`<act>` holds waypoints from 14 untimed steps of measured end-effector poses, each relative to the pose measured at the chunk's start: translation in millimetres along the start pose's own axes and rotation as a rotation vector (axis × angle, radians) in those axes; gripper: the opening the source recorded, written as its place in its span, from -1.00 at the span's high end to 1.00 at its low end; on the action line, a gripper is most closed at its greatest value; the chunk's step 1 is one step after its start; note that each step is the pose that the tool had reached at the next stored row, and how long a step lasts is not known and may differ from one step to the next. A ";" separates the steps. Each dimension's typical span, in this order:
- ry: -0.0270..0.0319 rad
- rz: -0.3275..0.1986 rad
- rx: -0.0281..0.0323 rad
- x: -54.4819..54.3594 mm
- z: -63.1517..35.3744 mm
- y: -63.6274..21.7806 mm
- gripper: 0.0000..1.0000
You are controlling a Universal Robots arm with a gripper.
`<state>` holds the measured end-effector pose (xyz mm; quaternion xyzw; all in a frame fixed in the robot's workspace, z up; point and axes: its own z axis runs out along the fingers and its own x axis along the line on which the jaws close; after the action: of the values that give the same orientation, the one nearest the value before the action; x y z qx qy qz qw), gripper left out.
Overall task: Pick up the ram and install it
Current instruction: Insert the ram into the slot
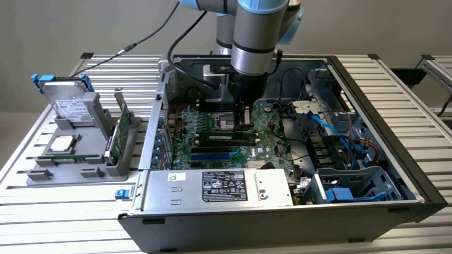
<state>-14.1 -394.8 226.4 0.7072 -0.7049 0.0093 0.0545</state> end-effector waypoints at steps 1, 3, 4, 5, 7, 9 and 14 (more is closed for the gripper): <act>0.0002 0.000 0.0000 -0.3 0.0 0.0 0.75; 0.0004 0.000 -0.0001 -0.3 0.0 0.6 0.75; 0.0004 0.000 -0.0001 -0.5 0.0 1.0 0.75; 0.0005 0.000 0.0000 -0.6 0.1 1.7 0.75; 0.0004 0.000 0.0000 -0.8 0.3 2.9 0.75; 0.0010 0.000 0.0000 -1.0 0.2 3.0 0.75; 0.0020 0.000 -0.0001 -1.0 -1.4 3.2 0.75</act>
<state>-17.2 -393.7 227.9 0.7072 -0.7048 0.0100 0.0552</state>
